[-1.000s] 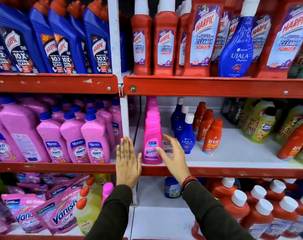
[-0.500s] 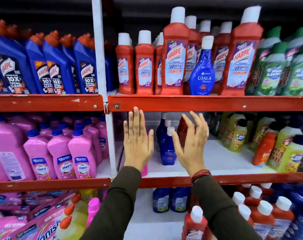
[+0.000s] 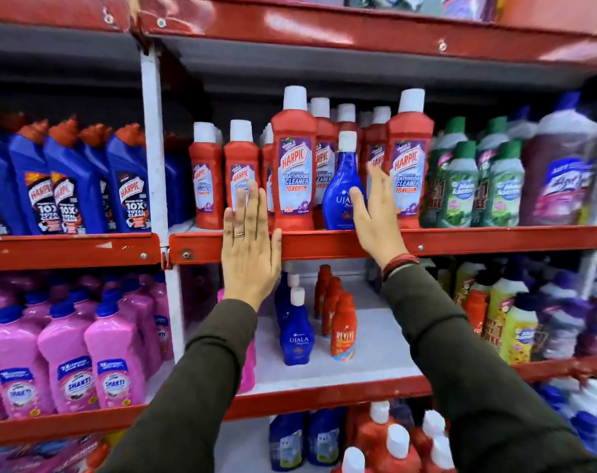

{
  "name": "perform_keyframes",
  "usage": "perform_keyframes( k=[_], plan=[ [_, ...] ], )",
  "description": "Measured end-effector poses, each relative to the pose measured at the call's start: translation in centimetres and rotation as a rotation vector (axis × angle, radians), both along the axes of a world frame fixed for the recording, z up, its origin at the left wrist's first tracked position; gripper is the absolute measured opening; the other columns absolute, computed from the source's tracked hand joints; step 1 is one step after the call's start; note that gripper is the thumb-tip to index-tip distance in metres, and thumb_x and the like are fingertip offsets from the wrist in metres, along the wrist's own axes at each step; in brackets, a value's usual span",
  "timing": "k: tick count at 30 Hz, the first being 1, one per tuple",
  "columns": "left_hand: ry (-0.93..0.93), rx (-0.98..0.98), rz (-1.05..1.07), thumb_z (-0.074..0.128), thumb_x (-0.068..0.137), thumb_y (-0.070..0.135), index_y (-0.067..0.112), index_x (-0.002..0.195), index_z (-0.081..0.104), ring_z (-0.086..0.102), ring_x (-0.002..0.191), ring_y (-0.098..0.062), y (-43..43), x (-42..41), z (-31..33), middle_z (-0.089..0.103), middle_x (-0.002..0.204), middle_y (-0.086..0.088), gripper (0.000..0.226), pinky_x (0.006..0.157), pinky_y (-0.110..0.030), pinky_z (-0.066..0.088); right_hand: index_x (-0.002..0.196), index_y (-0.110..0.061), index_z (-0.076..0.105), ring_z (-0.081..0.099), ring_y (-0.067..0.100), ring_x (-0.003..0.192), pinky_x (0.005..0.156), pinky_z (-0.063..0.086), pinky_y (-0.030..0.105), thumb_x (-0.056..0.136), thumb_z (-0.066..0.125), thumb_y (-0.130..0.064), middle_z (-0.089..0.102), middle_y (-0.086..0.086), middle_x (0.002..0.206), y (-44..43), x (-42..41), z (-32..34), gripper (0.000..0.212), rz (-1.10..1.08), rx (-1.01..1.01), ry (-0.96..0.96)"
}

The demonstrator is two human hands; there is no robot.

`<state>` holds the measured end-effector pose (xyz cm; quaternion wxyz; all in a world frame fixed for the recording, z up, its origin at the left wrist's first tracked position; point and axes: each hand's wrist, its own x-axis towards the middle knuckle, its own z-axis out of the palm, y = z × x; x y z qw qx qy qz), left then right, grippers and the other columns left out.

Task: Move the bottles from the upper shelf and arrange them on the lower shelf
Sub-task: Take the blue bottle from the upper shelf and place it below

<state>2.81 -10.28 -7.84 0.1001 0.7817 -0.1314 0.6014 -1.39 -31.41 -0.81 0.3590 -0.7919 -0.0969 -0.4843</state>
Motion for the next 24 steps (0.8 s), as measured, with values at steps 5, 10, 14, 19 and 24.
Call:
perform_keyframes(
  k=[5, 10, 14, 19, 24],
  plan=[
    [-0.023, 0.018, 0.014, 0.024, 0.109, 0.036, 0.006, 0.163, 0.015, 0.010, 0.160, -0.026, 0.0, -0.1, -0.3, 0.014, 0.173, -0.011, 0.063, 0.131, -0.036, -0.008, 0.152, -0.009, 0.036, 0.044, 0.026, 0.139, 0.105, 0.028, 0.019, 0.103, 0.043, -0.015, 0.048, 0.014, 0.151, -0.5, 0.7, 1.2, 0.049, 0.121, 0.033, 0.212],
    [-0.016, 0.025, 0.041, 0.022, 0.110, 0.037, 0.008, 0.164, 0.011, 0.009, 0.161, -0.025, 0.0, 0.1, -0.3, 0.013, 0.174, -0.009, 0.063, 0.131, -0.038, -0.007, 0.147, -0.011, 0.040, 0.046, 0.024, 0.136, 0.117, 0.037, 0.041, 0.102, 0.046, -0.013, 0.049, 0.009, 0.144, -0.8, 0.7, 1.4, 0.045, 0.201, 0.118, 0.243],
    [-0.003, 0.037, 0.038, 0.020, 0.110, 0.038, 0.008, 0.164, 0.010, 0.009, 0.161, -0.027, 0.1, 0.3, -0.5, 0.011, 0.174, -0.009, 0.063, 0.132, -0.043, 0.002, 0.149, -0.010, 0.037, 0.047, 0.024, 0.138, 0.117, 0.040, 0.046, 0.103, 0.048, -0.013, 0.045, 0.012, 0.150, -1.0, 0.5, 1.4, 0.047, 0.240, 0.166, 0.223],
    [-0.008, 0.055, 0.058, 0.021, 0.110, 0.038, 0.010, 0.165, 0.008, 0.009, 0.161, -0.026, 0.1, 0.4, -0.4, 0.011, 0.174, -0.009, 0.063, 0.131, -0.038, -0.009, 0.147, -0.015, 0.037, 0.052, 0.023, 0.133, 0.106, 0.050, 0.038, 0.103, 0.049, -0.015, 0.046, 0.011, 0.149, -1.2, -0.1, 2.5, 0.046, 0.321, 0.298, 0.158],
    [-0.007, 0.052, 0.060, 0.018, 0.110, 0.039, 0.009, 0.164, 0.010, 0.003, 0.161, -0.023, 0.1, 0.4, -0.4, 0.012, 0.174, -0.010, 0.062, 0.131, -0.036, -0.012, 0.147, -0.017, 0.039, 0.060, 0.007, 0.115, 0.079, 0.052, 0.012, 0.103, 0.049, -0.016, 0.055, 0.001, 0.139, -0.2, -2.5, 3.2, 0.045, 0.422, 0.343, 0.143]
  ],
)
